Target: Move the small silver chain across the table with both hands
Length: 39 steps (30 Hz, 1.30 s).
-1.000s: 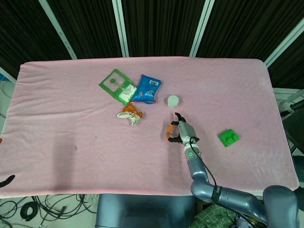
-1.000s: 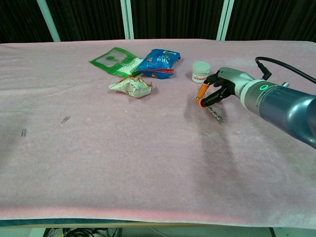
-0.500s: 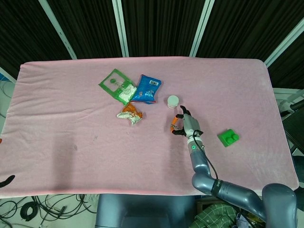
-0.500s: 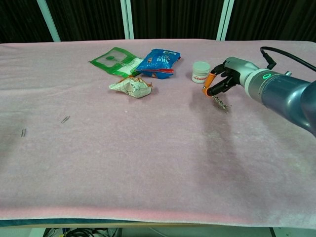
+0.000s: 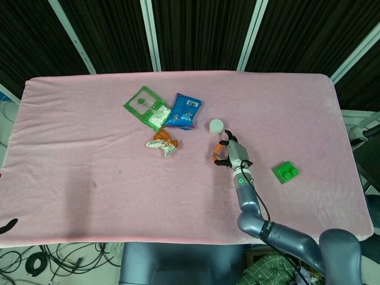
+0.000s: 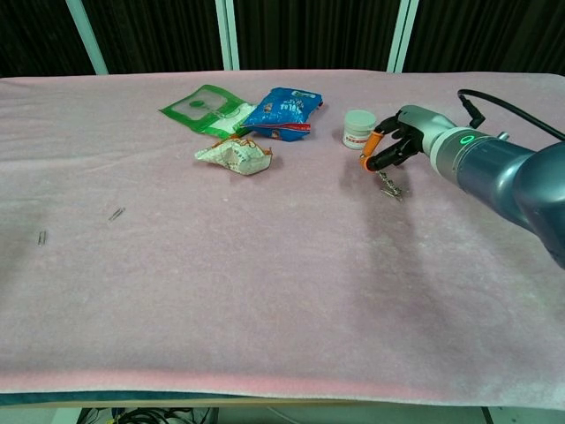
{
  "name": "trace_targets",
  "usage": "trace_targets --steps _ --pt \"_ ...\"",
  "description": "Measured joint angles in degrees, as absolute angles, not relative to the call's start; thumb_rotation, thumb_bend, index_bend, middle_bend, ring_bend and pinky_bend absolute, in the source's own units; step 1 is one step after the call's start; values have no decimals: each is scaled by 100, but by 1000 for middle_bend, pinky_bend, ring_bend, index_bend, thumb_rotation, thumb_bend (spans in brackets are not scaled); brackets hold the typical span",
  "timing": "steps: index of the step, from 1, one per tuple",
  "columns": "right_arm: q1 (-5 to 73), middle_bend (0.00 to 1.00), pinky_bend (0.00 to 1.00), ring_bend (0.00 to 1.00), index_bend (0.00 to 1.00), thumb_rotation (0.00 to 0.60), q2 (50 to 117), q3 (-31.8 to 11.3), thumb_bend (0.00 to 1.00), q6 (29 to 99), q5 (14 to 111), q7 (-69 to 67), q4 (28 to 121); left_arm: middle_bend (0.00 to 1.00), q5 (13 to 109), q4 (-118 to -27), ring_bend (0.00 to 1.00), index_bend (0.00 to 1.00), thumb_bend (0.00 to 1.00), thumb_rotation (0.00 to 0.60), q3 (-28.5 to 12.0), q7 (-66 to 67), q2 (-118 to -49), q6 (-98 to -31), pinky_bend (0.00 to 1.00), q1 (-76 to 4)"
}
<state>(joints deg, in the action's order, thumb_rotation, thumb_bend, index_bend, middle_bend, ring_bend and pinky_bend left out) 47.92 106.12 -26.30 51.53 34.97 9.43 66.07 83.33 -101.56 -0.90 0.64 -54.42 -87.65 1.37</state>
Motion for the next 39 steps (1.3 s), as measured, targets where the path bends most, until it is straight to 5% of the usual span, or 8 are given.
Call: trace_targets --steps 22,30,39 --pt "4547 0 227 45 612 600 10198 -2530 357 5613 3843 1083 7833 33 8396 -10149 0 61 73 600 -77 -50 -5408 -8819 0 165" --pt "4565 0 227 45 613 600 10035 -2316 357 6109 3844 1868 8935 33 8470 -10128 0 61 74 600 -43 -142 -5378 -8754 0 142" --pt "5133 0 227 44 613 600 10440 -2256 357 6521 3633 2959 9167 33 8575 -10082 0 61 74 600 -4 -290 -5338 -8733 0 127"
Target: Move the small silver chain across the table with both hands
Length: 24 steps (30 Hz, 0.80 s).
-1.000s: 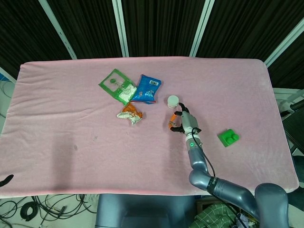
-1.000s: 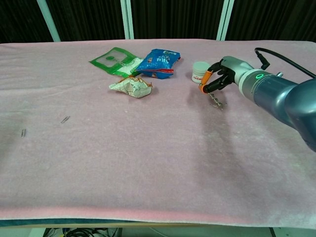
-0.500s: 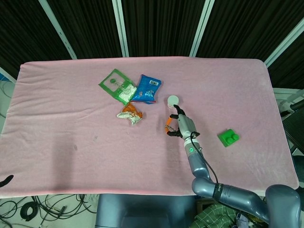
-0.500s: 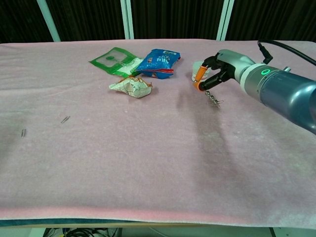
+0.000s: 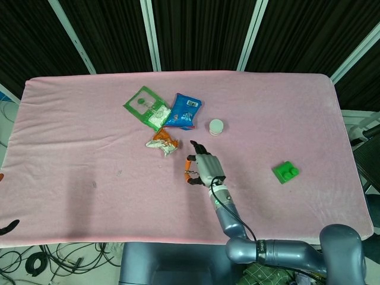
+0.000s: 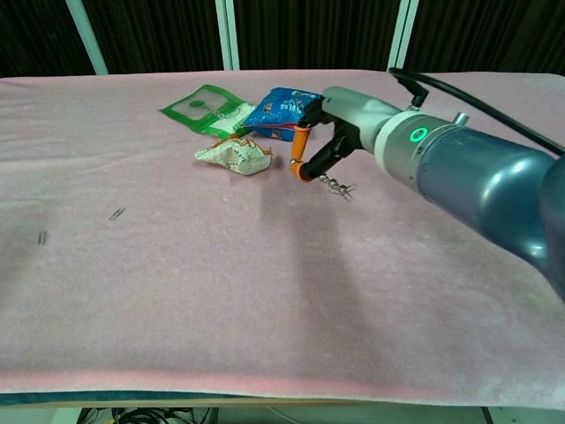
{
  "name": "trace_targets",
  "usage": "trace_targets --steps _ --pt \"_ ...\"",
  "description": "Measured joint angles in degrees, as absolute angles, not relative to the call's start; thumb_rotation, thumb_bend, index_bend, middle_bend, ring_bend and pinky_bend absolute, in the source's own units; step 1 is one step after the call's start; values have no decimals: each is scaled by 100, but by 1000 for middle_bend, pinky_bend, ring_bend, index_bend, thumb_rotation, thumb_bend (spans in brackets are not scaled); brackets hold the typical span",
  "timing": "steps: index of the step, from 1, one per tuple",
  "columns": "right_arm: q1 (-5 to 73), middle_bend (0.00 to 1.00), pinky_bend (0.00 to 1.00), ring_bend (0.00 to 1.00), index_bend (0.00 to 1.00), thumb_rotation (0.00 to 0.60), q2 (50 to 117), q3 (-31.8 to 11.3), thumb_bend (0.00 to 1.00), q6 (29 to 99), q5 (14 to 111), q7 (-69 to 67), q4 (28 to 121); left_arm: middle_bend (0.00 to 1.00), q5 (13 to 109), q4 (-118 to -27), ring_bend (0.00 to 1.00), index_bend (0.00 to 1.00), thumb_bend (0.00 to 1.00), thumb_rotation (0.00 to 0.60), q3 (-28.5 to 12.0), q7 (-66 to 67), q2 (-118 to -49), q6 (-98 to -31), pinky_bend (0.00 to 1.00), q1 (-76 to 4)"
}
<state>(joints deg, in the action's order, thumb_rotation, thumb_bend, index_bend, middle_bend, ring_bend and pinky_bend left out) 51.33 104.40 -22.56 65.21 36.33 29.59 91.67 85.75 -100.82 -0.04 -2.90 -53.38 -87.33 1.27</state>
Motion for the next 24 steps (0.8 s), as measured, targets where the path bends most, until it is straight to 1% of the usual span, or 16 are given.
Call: trace_targets --steps 11,24 --pt "6013 0 227 44 620 600 11402 -2574 356 6492 3062 3641 8226 33 8754 -10032 0 61 73 600 66 -460 -5297 -8708 0 101" --pt "6452 0 227 44 620 600 11984 -2762 356 6340 2931 3844 7442 32 8789 -9999 0 61 74 600 91 -557 -5273 -8654 0 63"
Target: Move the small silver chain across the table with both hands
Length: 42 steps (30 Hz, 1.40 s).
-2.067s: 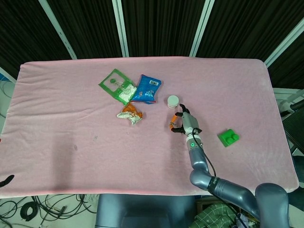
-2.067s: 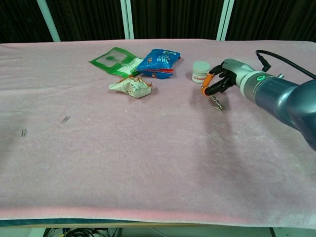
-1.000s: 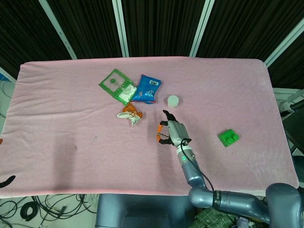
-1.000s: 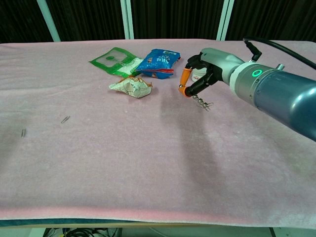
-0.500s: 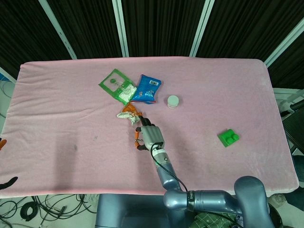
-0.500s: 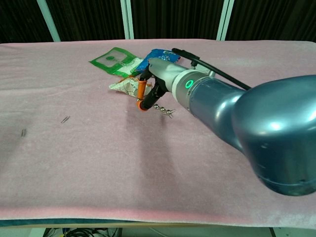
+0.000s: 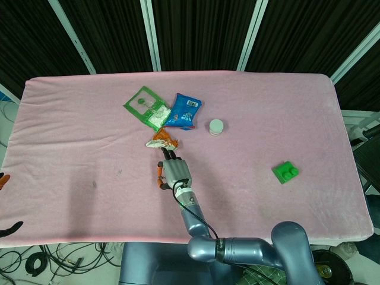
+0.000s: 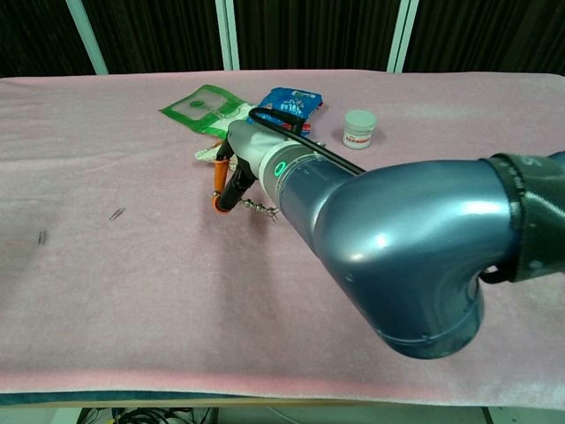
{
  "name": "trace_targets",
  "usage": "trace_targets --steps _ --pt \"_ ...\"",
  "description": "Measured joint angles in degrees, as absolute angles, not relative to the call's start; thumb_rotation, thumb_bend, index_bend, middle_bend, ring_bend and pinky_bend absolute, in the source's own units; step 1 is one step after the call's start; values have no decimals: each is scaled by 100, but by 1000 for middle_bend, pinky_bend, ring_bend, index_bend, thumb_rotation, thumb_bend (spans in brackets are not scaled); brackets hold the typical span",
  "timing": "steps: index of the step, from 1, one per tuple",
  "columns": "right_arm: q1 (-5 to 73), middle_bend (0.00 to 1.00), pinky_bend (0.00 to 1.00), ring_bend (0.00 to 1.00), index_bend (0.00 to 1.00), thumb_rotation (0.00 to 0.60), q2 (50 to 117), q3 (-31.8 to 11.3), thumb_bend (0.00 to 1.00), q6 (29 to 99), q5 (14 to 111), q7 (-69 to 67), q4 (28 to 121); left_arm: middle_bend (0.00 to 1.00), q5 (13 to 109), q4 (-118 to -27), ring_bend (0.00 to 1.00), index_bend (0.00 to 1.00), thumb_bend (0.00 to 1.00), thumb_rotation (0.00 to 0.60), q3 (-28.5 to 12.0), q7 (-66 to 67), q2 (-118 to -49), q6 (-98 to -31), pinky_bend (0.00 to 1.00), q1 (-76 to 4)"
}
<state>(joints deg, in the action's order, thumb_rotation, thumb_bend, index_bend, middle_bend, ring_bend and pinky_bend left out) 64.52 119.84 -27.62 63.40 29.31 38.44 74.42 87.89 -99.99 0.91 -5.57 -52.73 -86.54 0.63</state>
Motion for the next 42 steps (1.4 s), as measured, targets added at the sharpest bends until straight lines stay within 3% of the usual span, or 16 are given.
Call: trace_targets --steps 11,30,42 --pt "6812 0 227 44 620 600 12453 -3087 357 6181 2819 3893 6768 33 8816 -10009 0 61 74 600 113 -617 -5251 -8660 0 63" --pt "7076 0 227 44 617 600 12953 -3213 356 5883 3073 3743 6178 33 8893 -9956 0 61 74 600 144 -798 -5202 -8708 0 71" --pt "7109 0 227 39 339 600 13000 -3143 243 5641 2968 3589 6059 33 8889 -9949 0 61 74 600 146 -851 -5185 -8745 0 88"
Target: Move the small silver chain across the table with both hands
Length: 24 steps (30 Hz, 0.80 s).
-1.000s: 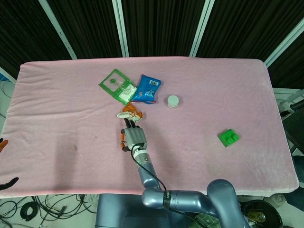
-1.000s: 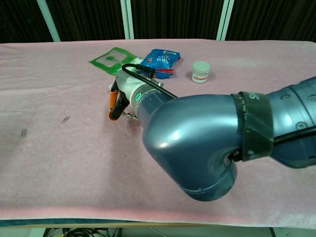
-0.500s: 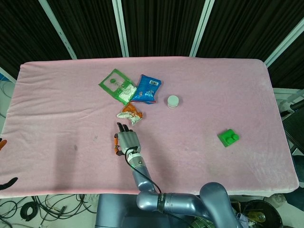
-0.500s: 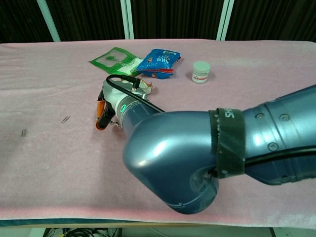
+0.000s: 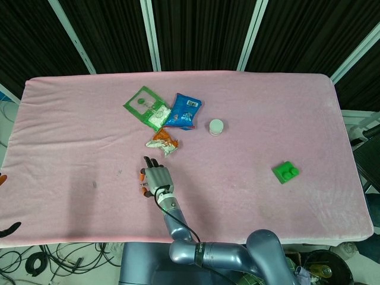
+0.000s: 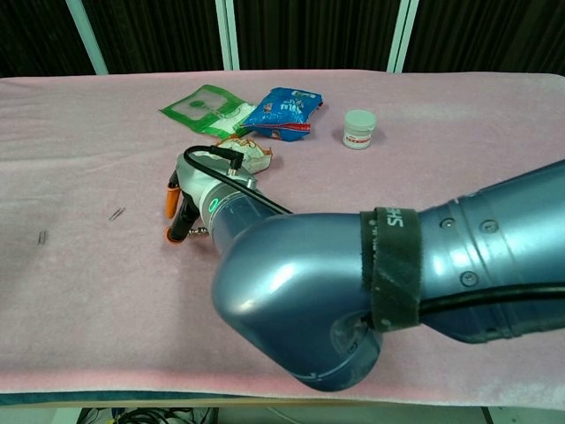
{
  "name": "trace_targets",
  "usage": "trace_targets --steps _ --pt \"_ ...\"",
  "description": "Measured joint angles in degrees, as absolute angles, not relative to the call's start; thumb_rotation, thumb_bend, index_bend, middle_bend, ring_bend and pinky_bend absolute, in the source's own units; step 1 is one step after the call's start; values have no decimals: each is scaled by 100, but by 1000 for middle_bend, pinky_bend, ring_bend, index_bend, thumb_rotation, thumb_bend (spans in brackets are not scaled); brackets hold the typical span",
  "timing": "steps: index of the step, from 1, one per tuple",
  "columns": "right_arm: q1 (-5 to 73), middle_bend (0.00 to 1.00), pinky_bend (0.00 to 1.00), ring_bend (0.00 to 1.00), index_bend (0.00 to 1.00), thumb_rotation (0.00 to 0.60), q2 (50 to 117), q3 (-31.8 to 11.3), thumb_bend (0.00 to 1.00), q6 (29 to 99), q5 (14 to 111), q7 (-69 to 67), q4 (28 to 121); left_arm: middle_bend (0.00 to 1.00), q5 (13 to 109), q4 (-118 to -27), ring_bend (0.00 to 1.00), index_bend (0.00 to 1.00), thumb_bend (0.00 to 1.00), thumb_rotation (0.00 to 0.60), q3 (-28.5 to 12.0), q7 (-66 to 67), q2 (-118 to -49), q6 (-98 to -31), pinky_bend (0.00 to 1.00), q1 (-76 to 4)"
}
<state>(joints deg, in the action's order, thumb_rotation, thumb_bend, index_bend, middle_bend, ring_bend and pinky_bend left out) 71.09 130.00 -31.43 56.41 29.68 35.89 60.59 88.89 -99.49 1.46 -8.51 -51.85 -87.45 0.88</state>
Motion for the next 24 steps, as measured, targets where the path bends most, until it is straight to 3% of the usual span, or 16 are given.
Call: trace_targets --steps 4,14,24 --pt "7144 0 227 38 246 600 13000 -3108 233 5650 2967 3569 6073 32 8882 -9946 0 61 74 600 142 -861 -5183 -8757 0 91" --pt "6970 0 225 29 228 600 12785 -3124 233 5948 3091 3606 6373 33 8906 -9907 0 61 74 600 144 -893 -5184 -8803 0 107" --pt "6010 0 222 29 227 600 11335 -2981 233 6623 3298 3733 7982 33 8906 -9905 0 62 74 600 102 -650 -5302 -8861 0 101"
